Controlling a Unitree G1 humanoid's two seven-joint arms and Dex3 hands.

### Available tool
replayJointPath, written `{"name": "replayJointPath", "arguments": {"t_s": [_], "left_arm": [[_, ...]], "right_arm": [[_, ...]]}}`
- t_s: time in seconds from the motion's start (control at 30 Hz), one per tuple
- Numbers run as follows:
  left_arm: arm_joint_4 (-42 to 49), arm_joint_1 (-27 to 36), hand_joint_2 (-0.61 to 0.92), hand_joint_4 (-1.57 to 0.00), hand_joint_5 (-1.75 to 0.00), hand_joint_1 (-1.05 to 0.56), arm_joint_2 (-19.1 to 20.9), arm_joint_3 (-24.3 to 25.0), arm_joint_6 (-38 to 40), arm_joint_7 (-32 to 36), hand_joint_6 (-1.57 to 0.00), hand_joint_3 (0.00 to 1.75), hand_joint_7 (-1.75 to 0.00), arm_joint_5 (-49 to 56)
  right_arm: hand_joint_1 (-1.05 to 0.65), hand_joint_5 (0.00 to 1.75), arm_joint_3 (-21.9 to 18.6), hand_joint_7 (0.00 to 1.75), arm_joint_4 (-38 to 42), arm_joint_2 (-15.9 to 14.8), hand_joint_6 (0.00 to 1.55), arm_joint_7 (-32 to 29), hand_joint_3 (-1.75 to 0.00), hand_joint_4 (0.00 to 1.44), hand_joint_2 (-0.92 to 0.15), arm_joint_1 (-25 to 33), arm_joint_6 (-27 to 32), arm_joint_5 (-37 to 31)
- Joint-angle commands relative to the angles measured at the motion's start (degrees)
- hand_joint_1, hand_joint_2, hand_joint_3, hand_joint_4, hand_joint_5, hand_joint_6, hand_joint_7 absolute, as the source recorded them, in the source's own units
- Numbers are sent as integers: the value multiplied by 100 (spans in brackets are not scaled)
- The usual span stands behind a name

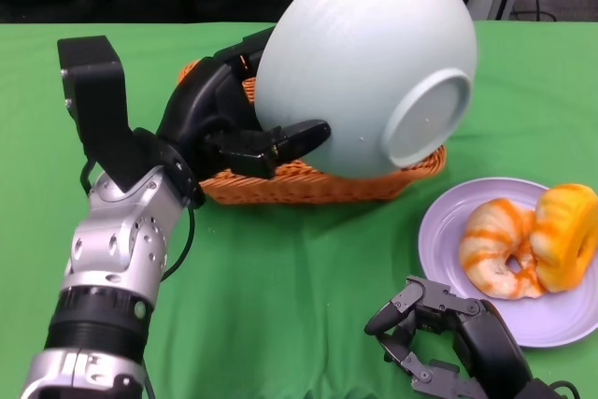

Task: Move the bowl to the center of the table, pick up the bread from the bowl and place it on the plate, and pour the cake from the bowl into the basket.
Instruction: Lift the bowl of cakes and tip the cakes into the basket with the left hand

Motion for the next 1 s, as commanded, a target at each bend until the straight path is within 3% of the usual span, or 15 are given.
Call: {"name": "replayJointPath", "arguments": {"t_s": [0.03, 0.47, 0.87, 1.0], "left_arm": [[208, -281, 68, -67, -166, -9, 59, 111, -258, -103, -68, 100, -154, 11], [764, -577, 68, -65, -169, -8, 30, 212, -463, -208, -66, 102, -155, 73], [1005, -921, 60, -63, -175, -10, -102, 721, 525, -490, -65, 114, -162, -605], [1026, -975, 61, -63, -171, -10, -135, 888, 888, -527, -68, 109, -157, -833]], "right_arm": [[-3, 139, 2, 109, 26, -8, 76, -40, -70, 81, -65, 0, -20, 37], [-4, 137, 1, 109, 107, -30, 77, -45, -77, 82, -61, -55, -26, 28], [-4, 136, 19, 107, 145, -41, 78, -32, -75, 83, -61, -77, -43, 11], [-5, 135, 15, 107, 195, -43, 78, -123, -75, 83, -60, -96, -92, -66]]}}
